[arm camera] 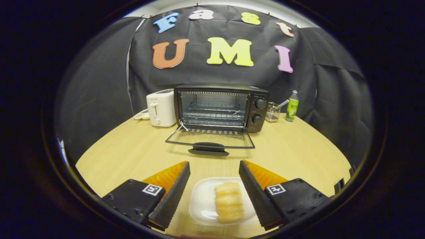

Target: Open the toaster oven, put the food inside, and close the toaster oven door.

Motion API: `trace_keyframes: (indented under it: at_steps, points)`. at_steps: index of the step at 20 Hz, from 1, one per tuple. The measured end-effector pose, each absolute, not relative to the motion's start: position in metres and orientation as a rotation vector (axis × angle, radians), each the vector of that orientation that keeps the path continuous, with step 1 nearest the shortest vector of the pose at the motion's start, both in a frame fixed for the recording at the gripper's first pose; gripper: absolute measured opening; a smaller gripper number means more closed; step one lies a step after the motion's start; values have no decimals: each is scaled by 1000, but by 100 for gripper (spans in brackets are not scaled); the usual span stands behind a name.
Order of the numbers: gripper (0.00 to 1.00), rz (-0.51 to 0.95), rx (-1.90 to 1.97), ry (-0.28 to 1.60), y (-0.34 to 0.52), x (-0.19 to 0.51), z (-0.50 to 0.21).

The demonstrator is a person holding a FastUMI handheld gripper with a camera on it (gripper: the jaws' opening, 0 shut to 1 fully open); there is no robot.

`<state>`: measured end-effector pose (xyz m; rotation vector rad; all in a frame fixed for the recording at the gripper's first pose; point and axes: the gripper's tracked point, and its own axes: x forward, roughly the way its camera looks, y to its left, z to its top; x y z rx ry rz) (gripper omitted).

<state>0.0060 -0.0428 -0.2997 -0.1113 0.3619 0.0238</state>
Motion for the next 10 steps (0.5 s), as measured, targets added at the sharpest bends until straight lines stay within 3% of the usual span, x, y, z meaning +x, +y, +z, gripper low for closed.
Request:
trace_keyframes:
  at_steps: [10]
  points:
    - [98,17,-92,459,-69,-31,-363]
